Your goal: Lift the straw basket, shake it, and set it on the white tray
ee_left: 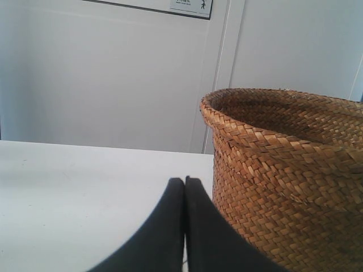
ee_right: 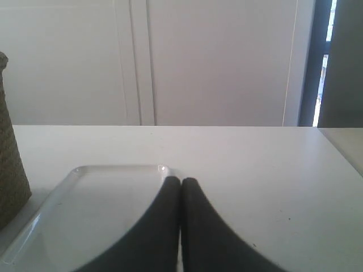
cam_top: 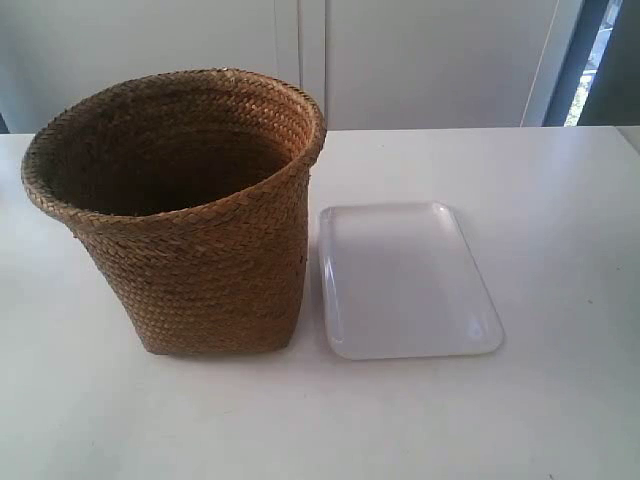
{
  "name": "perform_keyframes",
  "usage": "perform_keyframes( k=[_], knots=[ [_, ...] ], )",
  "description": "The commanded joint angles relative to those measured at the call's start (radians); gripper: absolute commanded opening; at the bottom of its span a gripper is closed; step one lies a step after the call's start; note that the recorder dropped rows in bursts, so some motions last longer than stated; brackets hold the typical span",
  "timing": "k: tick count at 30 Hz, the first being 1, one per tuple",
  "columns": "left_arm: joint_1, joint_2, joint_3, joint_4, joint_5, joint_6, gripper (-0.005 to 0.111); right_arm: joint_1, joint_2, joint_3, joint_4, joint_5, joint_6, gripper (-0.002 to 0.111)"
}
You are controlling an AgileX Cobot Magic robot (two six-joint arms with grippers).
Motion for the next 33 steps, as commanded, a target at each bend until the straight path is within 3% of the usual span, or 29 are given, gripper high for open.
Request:
perform_keyframes(
  k=[1, 24, 29, 33],
  knots=[
    [0.001, -0.003, 0.005, -0.002, -0.004, -0.006, 0.0, -0.009, -0.006, 0.007, -0.002, -0.01, 0.0, 0.0],
    [0.001, -0.003, 0.005, -0.002, -0.018, -0.006, 0.0, -0.009, -0.006, 0.007, -0.032, -0.093, -0.073, 0.0],
    [0.001, -0.003, 0.005, -0.002, -0.02, -0.006, 0.0, -0.009, -0.006, 0.007, -0.028, -0.421, -0.073, 0.0],
    [0.001, -0.003, 0.005, -0.002, -0.02, -0.006, 0.0, -0.009, -0.006, 0.007, -0.028, -0.53, -0.073, 0.0]
  ],
)
